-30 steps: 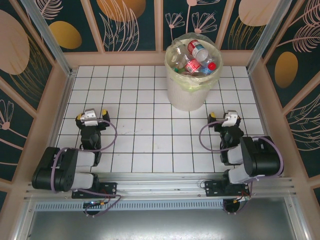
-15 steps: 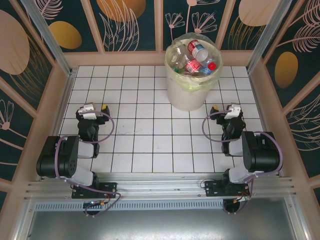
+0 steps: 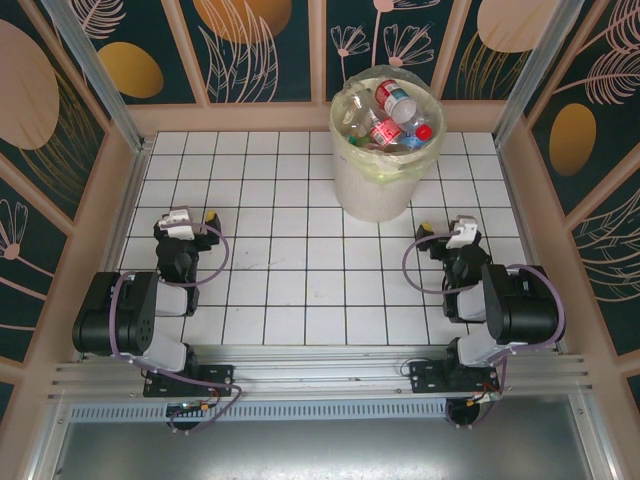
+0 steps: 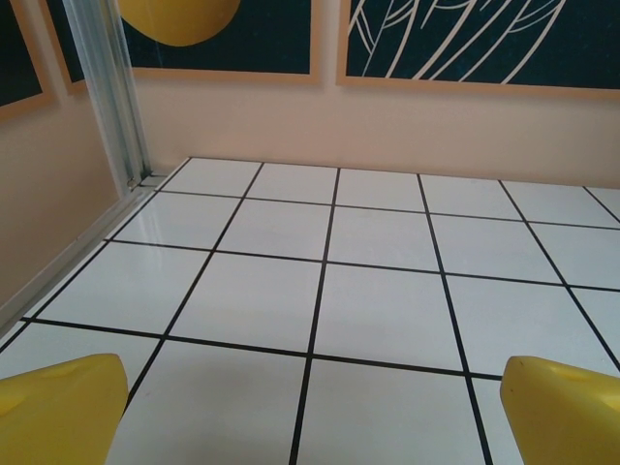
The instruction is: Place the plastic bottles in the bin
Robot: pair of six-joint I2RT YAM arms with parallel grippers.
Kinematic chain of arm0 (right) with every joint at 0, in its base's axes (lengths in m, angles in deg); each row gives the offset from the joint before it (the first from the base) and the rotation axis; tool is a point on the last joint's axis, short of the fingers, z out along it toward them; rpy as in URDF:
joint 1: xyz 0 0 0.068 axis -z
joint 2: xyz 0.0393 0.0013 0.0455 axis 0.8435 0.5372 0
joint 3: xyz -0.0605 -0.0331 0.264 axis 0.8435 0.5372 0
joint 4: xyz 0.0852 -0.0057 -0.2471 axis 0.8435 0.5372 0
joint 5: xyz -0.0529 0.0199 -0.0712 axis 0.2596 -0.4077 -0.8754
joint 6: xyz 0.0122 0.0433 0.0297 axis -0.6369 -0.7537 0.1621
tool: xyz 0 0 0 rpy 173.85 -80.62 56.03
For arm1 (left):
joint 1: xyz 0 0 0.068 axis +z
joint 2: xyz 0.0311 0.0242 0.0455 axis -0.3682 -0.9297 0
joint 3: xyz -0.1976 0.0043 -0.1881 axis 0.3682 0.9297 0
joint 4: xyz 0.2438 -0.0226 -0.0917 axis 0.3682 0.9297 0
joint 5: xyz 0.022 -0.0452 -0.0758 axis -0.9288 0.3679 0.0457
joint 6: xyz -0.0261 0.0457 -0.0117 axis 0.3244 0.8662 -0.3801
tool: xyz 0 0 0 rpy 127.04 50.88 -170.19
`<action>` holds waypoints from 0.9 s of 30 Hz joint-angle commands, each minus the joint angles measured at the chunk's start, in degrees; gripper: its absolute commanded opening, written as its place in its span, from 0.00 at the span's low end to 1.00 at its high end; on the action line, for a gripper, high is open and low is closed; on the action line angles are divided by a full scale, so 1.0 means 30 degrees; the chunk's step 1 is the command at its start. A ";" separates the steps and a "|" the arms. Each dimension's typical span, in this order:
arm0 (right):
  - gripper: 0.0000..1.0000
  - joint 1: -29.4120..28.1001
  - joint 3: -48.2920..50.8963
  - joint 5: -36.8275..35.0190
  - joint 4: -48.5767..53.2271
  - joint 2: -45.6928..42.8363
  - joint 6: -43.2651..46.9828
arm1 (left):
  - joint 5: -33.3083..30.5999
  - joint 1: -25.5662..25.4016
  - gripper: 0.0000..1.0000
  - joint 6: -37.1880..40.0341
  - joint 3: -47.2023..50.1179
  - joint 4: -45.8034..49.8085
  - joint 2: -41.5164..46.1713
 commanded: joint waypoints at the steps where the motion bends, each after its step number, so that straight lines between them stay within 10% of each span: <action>1: 0.99 0.0128 -0.0968 0.0769 -0.0003 0.0044 0.0304 | 0.0171 0.0145 0.99 -0.0288 -0.0086 -0.0160 -0.0058; 27: 0.99 0.0563 -0.1931 0.0560 0.1591 0.0184 -0.0282 | 0.0176 0.0137 0.98 -0.0275 -0.0096 -0.0131 -0.0033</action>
